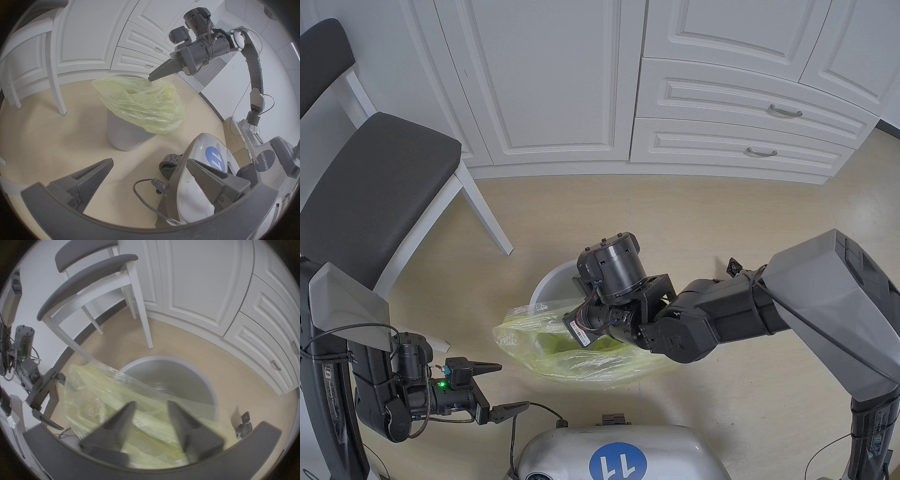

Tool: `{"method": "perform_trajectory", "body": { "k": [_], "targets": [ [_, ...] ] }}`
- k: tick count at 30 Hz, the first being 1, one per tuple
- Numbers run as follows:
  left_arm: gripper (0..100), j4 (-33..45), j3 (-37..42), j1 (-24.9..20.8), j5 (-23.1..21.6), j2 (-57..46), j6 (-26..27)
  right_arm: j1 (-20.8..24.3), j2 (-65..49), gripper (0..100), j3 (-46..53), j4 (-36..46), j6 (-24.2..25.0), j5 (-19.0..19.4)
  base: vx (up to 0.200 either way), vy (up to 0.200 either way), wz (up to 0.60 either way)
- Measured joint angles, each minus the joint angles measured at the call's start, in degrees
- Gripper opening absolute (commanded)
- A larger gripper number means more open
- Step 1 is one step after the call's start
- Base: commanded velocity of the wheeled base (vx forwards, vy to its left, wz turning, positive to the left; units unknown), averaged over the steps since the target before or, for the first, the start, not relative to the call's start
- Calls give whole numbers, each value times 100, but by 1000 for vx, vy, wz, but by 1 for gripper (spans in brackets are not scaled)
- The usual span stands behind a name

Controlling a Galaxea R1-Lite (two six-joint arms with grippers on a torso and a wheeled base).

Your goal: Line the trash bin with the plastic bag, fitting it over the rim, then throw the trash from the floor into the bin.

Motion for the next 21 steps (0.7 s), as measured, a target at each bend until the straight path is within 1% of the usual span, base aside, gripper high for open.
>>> {"method": "perform_trajectory", "body": {
  "k": [2, 3, 7, 10, 17, 19, 21],
  "targets": [
    [100, -2, 0, 0, 0, 0, 0, 20, -9, 100, 0, 0, 30, 196, 0, 0, 0],
    [100, 0, 0, 0, 2, 1, 0, 20, -16, 100, 0, -2, 55, 369, 0, 0, 0],
    [100, -2, -4, 0, 0, 9, -2, -44, -41, 100, 6, -4, 211, 1314, 0, 0, 0],
    [100, 0, -9, 0, 0, 17, 0, -204, -41, 100, 23, -11, 307, 1882, 0, 0, 0],
    [100, 0, -15, -4, -4, 48, 7, -647, 179, 100, 34, -193, 394, 2725, 0, 0, 0],
    [100, 0, -15, -4, -6, 63, 7, -727, 234, 100, 59, -261, 405, 2832, 0, 0, 0],
    [100, 0, -15, -9, -6, 78, 9, -774, 277, 100, 94, -282, 405, 2850, 0, 0, 0]
  ]
}}
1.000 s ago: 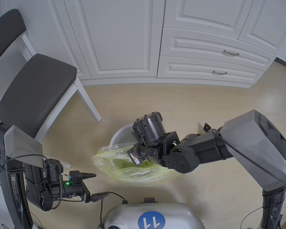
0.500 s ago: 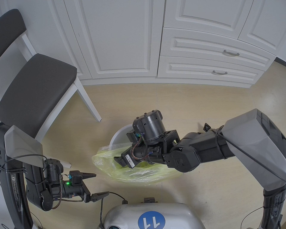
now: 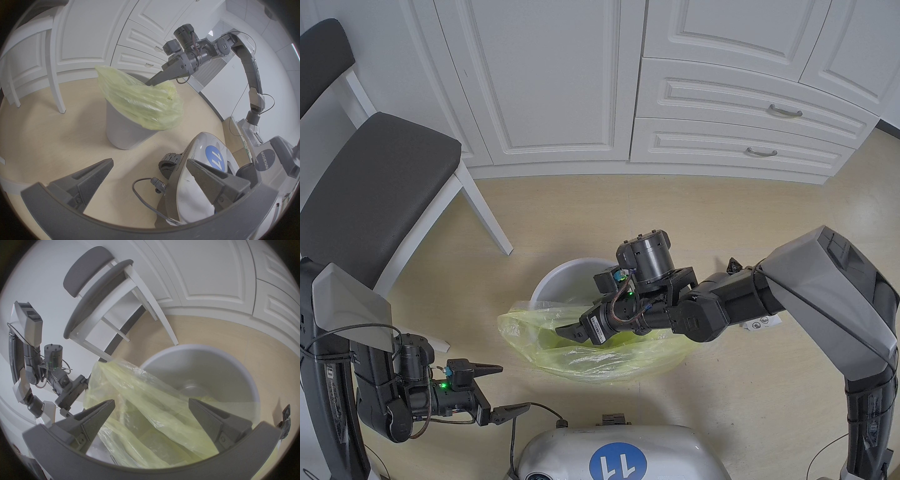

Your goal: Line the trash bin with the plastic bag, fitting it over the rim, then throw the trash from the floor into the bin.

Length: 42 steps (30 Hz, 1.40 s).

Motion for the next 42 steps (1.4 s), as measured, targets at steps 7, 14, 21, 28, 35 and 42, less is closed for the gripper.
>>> {"method": "perform_trajectory", "body": {
  "k": [7, 14, 21, 28, 35, 42],
  "targets": [
    [100, 0, 17, -17, 0, 24, 0, -50, 96, 100, -11, -411, 2, 6, 0, 0, 0],
    [100, -2, 22, -28, 0, 33, 0, -110, 223, 100, -366, -967, 369, 191, 0, 0, 0],
    [100, 0, 15, -34, 0, 57, -1, -228, 532, 100, -518, -1019, 451, 347, 0, 0, 0],
    [100, -2, 20, -48, 6, 99, 10, -452, 788, 100, -457, -1005, 590, 627, 0, 0, 0],
    [100, -6, 22, -45, 6, 110, 18, -446, 495, 100, -112, -1048, 774, 857, 0, 0, 0],
    [100, -9, 33, -48, 6, 107, 18, -251, -180, 100, 775, -1173, 779, 907, 0, 0, 0]
  ]
}}
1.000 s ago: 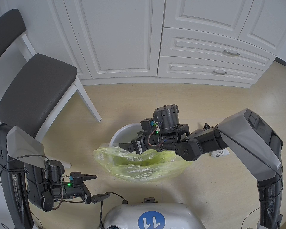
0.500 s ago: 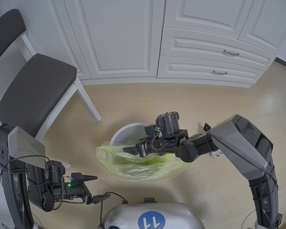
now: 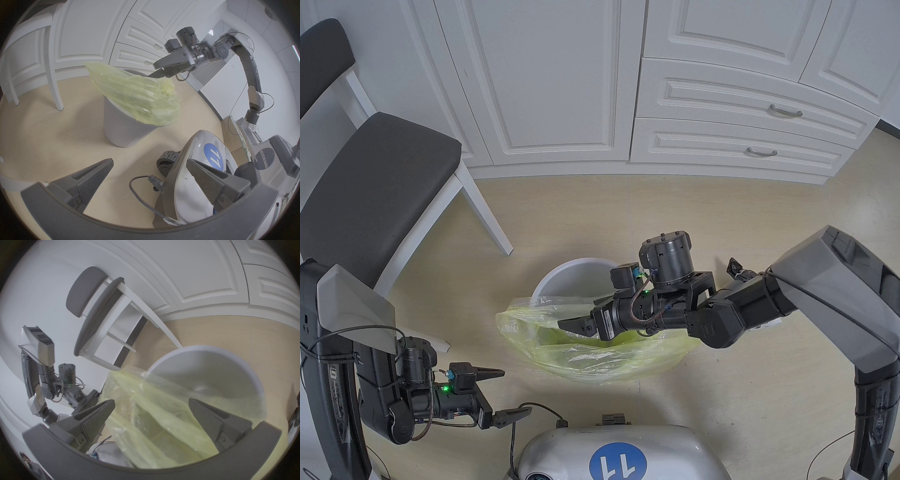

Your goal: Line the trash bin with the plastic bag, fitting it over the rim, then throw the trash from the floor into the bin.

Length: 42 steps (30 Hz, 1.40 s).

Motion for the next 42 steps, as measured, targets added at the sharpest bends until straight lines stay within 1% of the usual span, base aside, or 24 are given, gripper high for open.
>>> {"method": "perform_trajectory", "body": {
  "k": [5, 8, 11, 14, 17, 26, 32, 35, 36, 39, 40, 41, 42],
  "targets": [
    [100, -2, 10, -18, 2, -9, 0, 312, -411, 100, 631, -493, -7, 43, 0, 0, 0],
    [100, -2, 20, -38, 0, -13, 4, 450, -527, 100, 805, -558, -38, 49, 0, 0, 0],
    [100, 0, 20, -44, 2, -15, 6, 519, -553, 100, 881, -561, -176, 49, 0, 0, 0],
    [100, 0, 20, -44, 2, -15, 6, 500, -507, 100, 890, -568, -394, 46, 0, 0, 0],
    [100, 0, 10, -44, 2, -15, 6, 391, -407, 100, 816, -585, -508, 40, 0, 0, 0],
    [100, -2, -18, -41, 0, 6, 4, 310, -490, 100, 399, -601, -557, 29, 0, 0, 0],
    [100, 0, -29, -44, 0, 28, 6, 232, -606, 100, 258, -591, -953, -69, 0, 0, 0],
    [100, -2, -33, -44, 2, 33, 6, 196, -595, 100, 160, -577, -1228, -313, 0, 0, 0],
    [100, 0, -33, -44, 2, 33, 6, 196, -581, 100, 116, -574, -1324, -455, 0, 0, 0],
    [100, 0, -33, -44, 2, 33, 4, 207, -536, 100, -4, -534, -1685, -1063, 0, 0, 0],
    [100, -2, -35, -41, 2, 33, 6, 235, -521, 100, -39, -512, -1911, -1284, 0, 0, 0],
    [100, 0, -35, -41, 5, 33, 6, 267, -514, 100, -52, -490, -2046, -1402, 0, 0, 0],
    [100, 0, -40, -41, 2, 33, 6, 319, -506, 100, -52, -453, -2287, -1538, 0, 0, 0]
  ]
}}
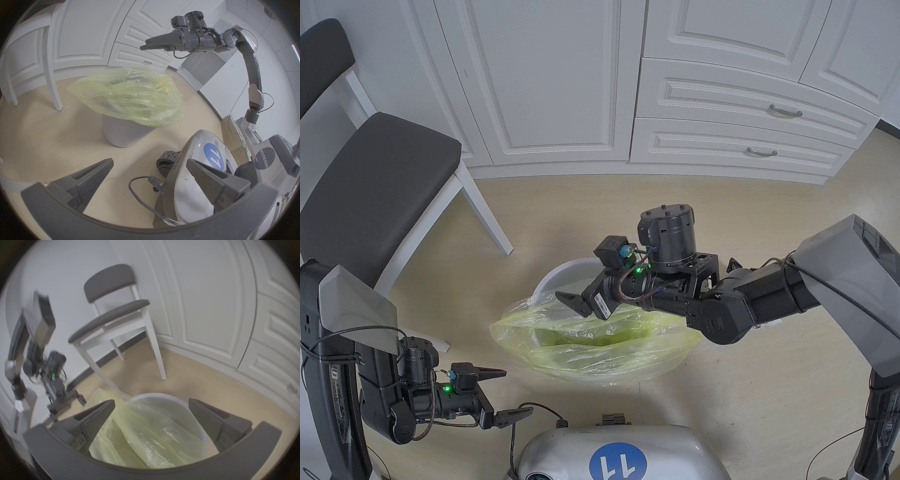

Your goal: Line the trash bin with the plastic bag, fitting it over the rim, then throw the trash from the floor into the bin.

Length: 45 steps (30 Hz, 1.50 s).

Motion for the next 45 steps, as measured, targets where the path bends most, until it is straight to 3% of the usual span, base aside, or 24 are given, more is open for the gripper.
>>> {"method": "perform_trajectory", "body": {
  "k": [3, 6, 18, 35, 36, 45],
  "targets": [
    [100, -2, 2, 4, 0, -2, 0, 161, 2, 100, 91, 115, -596, -268, 0, 0, 0],
    [100, -2, 11, 4, 0, -6, 0, 310, 21, 100, 218, 304, -837, -404, 0, 0, 0],
    [100, 0, -4, 4, -9, 0, -9, 105, 117, 100, 542, 622, -840, -91, 0, 0, 0],
    [100, 0, -22, 1, -9, 16, -11, -212, 650, 100, -44, 635, -844, 145, 0, 0, 0],
    [100, 0, -22, 1, -9, 16, -9, -208, 667, 0, -44, 635, -846, 194, 0, 0, 0],
    [100, 0, -28, 1, -11, 20, -9, -167, 713, 0, -152, 629, -706, 312, 0, 0, 0]
  ]
}}
